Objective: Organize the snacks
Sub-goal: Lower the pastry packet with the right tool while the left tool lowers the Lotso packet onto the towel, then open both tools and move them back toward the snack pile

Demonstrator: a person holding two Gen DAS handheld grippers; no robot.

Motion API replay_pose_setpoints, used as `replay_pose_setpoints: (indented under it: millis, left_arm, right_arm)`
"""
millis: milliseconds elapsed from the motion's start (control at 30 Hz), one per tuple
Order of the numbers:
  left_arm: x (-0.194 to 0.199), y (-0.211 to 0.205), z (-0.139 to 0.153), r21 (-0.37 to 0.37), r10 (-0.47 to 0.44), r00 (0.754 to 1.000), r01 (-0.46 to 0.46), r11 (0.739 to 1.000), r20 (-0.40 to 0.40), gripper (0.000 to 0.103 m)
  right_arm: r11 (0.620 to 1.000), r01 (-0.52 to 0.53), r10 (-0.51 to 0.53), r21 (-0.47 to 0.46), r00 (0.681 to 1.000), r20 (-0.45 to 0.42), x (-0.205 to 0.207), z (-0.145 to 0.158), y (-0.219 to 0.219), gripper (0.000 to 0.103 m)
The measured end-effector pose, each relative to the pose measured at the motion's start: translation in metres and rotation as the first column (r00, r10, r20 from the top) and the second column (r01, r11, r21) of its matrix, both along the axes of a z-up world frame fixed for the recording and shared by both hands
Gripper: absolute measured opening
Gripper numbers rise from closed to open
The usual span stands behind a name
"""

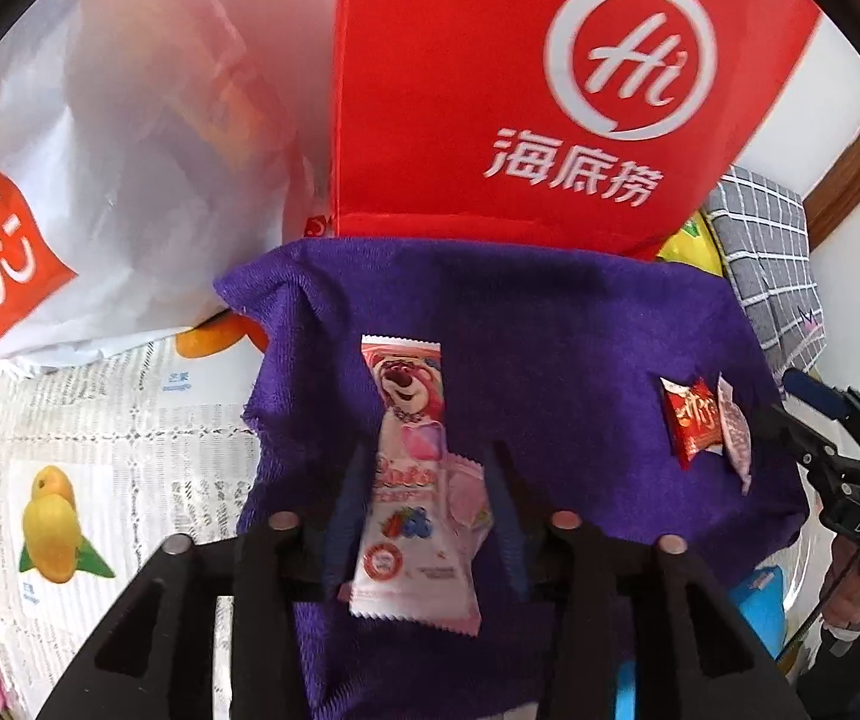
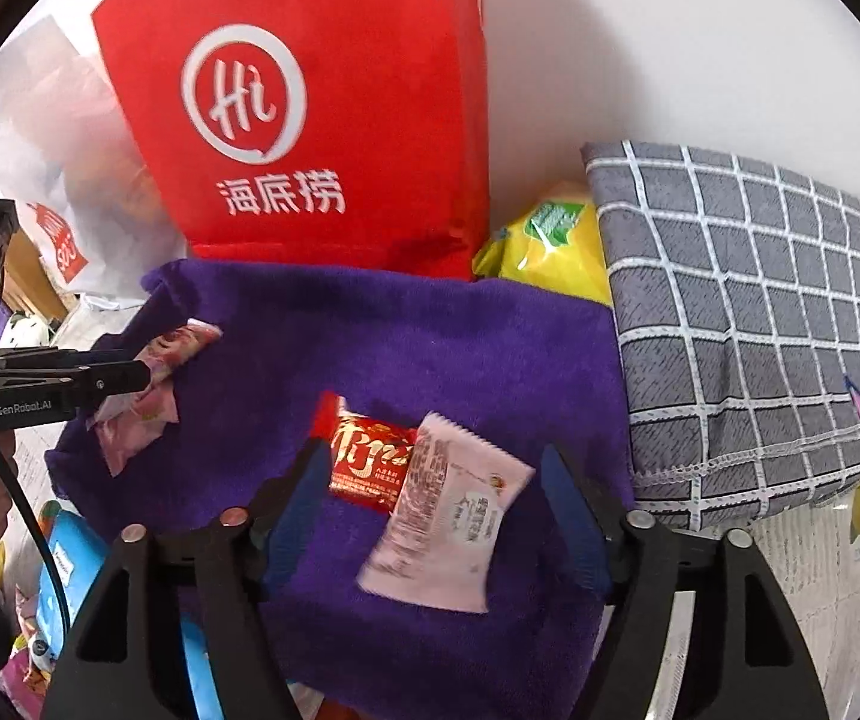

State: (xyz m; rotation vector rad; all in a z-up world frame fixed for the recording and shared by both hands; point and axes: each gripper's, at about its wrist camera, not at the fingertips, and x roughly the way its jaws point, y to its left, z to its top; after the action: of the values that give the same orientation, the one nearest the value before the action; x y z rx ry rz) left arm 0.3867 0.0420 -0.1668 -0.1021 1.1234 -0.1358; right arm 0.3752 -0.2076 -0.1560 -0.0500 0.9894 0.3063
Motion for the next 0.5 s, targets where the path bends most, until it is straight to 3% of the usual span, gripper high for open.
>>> replay_pose_setpoints:
  millis: [167,500]
  left_arm:
    - [-0.021,-0.003,0.025,0.0,-0.036,0.998,0.036,0.999,0.058,0.054]
    - [-0.074,0.003,0.063,0.003,-0.098,0.986,0.099,0.995,0.131,0.057]
  right_arm:
    - [0.999,0.052,-0.052,0.014,0.998,0.027,-0.022,0.02,-0.002,0.075]
    - [0.989,0.132,-0.134,0.06,0.99,0.032,-0.107,0.043,-0.001,0.075]
